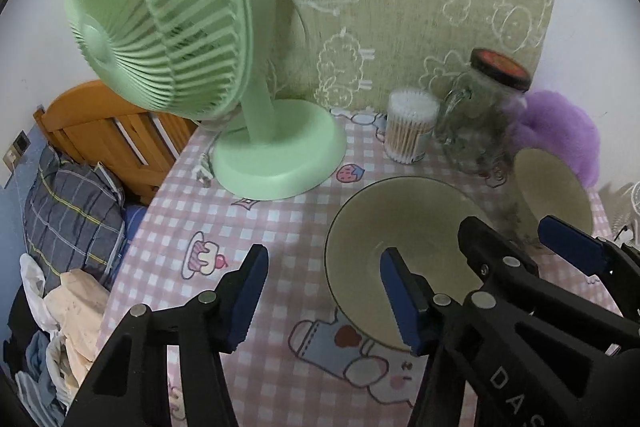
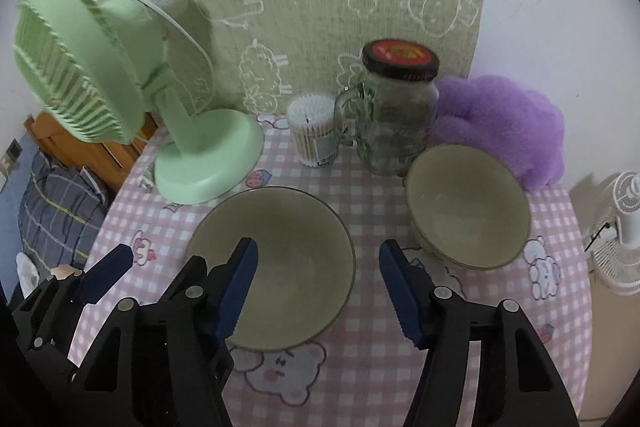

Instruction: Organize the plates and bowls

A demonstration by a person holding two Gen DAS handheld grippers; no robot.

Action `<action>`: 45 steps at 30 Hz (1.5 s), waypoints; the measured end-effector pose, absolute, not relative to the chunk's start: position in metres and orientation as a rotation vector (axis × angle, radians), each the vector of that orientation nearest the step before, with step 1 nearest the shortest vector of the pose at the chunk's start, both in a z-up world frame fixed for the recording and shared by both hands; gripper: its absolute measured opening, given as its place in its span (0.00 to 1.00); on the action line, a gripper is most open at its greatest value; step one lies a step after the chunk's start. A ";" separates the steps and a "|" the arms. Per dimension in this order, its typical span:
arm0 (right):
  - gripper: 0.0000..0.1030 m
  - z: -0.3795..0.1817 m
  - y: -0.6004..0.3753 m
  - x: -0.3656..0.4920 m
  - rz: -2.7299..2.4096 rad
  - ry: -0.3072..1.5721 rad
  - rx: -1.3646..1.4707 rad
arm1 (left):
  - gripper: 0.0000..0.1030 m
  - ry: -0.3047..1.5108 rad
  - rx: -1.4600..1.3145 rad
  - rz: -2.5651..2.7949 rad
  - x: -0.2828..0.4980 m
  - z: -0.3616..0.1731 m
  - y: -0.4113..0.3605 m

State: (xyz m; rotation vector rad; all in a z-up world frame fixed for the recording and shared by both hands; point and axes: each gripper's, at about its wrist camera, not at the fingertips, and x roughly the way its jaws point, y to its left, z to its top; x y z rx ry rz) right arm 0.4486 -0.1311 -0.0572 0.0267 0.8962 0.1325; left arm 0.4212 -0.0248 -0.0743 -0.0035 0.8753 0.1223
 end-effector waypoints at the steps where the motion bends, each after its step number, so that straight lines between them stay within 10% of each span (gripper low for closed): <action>1: 0.63 -0.061 -0.131 0.453 0.132 0.904 0.031 | 0.57 0.881 0.000 0.125 0.424 -0.078 -0.025; 18: 0.19 -0.101 -0.138 0.480 0.098 0.962 0.033 | 0.20 0.937 0.021 0.128 0.455 -0.109 -0.034; 45: 0.17 -0.082 -0.147 0.451 0.089 0.978 0.031 | 0.16 0.959 0.026 0.121 0.425 -0.090 -0.037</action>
